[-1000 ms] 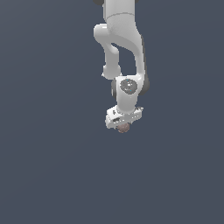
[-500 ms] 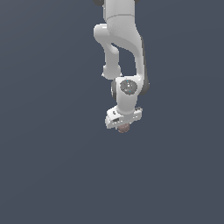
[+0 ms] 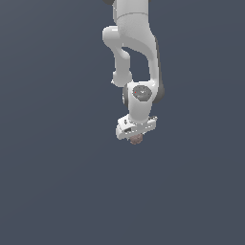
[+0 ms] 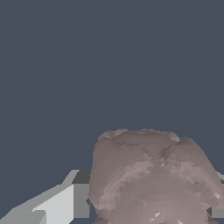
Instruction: Pick up the object and move it to a goal position.
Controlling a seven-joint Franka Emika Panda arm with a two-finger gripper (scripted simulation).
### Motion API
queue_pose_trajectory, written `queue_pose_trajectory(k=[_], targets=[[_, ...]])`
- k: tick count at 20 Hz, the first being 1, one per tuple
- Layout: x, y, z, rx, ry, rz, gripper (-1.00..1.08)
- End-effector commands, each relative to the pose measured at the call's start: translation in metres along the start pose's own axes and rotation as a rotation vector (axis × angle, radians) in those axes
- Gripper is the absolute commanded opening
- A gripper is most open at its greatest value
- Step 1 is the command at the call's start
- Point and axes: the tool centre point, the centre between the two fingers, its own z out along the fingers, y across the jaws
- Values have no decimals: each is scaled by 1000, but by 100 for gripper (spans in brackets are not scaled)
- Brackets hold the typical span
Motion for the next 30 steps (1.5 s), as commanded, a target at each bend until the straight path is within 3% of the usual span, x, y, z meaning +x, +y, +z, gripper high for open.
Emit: queue_pose_trajectory(k=[1,10,30], targets=[[0,-5,-8,0,1,0,-100],[-3,-38,-64,-1,1,-1,-100],[-6,-152,-258,-1,1,-2,-100]])
